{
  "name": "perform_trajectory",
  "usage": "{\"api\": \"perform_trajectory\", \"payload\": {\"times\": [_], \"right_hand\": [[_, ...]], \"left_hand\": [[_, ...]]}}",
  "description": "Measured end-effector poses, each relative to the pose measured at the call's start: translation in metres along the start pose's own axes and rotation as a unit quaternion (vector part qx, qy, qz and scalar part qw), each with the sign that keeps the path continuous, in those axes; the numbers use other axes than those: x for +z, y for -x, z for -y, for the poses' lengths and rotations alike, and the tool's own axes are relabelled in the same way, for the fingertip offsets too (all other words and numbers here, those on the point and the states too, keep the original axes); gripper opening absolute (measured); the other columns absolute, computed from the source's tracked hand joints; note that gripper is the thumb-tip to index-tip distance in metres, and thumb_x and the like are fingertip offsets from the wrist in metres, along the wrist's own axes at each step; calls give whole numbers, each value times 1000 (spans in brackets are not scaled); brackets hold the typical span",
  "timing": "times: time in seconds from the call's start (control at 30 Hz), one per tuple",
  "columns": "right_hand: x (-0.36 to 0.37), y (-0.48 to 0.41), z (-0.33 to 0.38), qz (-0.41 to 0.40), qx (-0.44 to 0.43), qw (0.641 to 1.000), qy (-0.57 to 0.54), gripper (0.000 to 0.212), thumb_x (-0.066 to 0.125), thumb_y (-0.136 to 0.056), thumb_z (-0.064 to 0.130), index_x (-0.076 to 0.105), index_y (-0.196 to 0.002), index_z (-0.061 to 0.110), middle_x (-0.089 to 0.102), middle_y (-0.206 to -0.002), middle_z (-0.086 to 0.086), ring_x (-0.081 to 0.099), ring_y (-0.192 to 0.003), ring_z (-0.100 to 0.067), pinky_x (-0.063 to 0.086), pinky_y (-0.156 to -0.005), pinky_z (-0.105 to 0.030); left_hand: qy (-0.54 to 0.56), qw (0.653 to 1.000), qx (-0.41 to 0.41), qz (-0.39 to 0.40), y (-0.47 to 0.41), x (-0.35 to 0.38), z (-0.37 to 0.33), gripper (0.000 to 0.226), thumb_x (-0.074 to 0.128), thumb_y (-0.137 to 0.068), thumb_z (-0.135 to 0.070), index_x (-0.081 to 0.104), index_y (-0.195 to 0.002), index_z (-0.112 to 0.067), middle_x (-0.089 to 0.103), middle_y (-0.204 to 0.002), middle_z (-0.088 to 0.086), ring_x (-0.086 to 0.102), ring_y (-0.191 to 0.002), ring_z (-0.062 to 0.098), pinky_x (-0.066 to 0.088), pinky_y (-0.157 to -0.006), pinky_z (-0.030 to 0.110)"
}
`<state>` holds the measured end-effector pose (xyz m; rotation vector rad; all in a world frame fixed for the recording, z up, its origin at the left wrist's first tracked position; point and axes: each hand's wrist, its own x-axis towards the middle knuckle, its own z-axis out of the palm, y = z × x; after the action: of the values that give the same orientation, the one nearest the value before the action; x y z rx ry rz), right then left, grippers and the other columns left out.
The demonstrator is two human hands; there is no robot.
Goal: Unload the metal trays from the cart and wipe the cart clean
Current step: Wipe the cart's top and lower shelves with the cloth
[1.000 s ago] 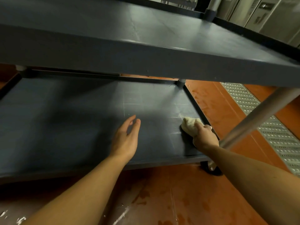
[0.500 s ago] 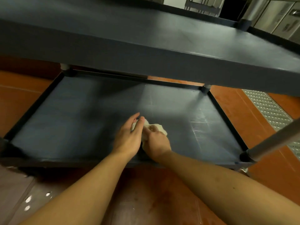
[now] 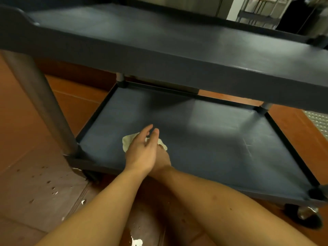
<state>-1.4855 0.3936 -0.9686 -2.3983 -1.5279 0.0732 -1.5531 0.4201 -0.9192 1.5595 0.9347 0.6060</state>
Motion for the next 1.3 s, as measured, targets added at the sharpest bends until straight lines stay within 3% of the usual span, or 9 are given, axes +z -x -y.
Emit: {"api": "perform_trajectory", "payload": {"times": [0.17,0.27,0.37,0.6,0.8,0.9,0.97,1.17,1.3], "right_hand": [[-23,-12,-41,-40,72,993,-88,46,56,-89,26,48,-134,27,50,-131,-9,55,-112,-29,45,-92,-35],[-43,-24,-69,-88,160,967,-181,47,59,-89,22,50,-135,22,52,-133,-12,57,-110,-26,44,-93,-35],[-33,-31,-66,-44,202,975,-76,52,53,-88,16,46,-139,22,52,-133,-12,52,-117,-31,43,-94,-38],[14,-46,13,-7,107,994,-32,37,49,-92,20,52,-128,21,55,-127,-10,56,-109,-31,50,-89,-43],[30,-41,74,65,-52,994,-77,33,43,-98,22,51,-129,14,57,-128,-8,54,-119,-25,43,-101,-40],[15,-37,63,57,-83,989,-110,31,50,-91,27,55,-122,25,61,-120,1,61,-104,-20,49,-81,-31],[5,-29,45,53,-81,989,-113,34,56,-86,22,58,-119,27,61,-119,1,61,-101,-23,51,-77,-34],[-33,-16,-34,54,22,998,-29,61,59,-82,14,45,-137,33,45,-141,0,49,-121,-27,43,-96,-34],[-67,-1,-85,-31,95,993,-70,54,55,-82,19,48,-133,36,52,-135,4,53,-120,-24,47,-100,-38]], "left_hand": [[0,1000,4,15,6,-6,-7,39,44,-92,-55,49,-130,-45,52,-135,-11,49,-122,12,36,-92,24],[12,1000,11,19,6,-17,-9,39,43,-92,-56,49,-128,-45,51,-136,-14,46,-125,9,33,-94,23],[21,1000,2,20,5,-31,-3,44,42,-91,-59,46,-133,-44,47,-139,-16,42,-128,7,31,-98,24],[29,999,-4,-38,2,-66,11,41,44,-92,-55,50,-130,-43,53,-134,-14,46,-114,1,32,-88,16],[-25,994,-26,-100,-3,-87,18,41,43,-88,-61,51,-126,-50,57,-131,-7,49,-122,20,36,-107,42],[-45,989,-17,-137,-4,-87,16,44,44,-87,-61,51,-128,-47,53,-136,-7,43,-130,17,30,-110,46],[-34,991,-13,-125,-5,-80,14,45,43,-88,-61,50,-130,-45,48,-141,-8,37,-135,15,28,-112,46],[-6,999,-1,-54,-6,-39,4,46,41,-91,-59,45,-134,-43,48,-138,-12,43,-126,12,32,-97,27],[-1,1000,13,-16,-2,-17,-1,47,41,-90,-61,43,-134,-46,44,-141,-13,40,-130,11,32,-99,28]]}}
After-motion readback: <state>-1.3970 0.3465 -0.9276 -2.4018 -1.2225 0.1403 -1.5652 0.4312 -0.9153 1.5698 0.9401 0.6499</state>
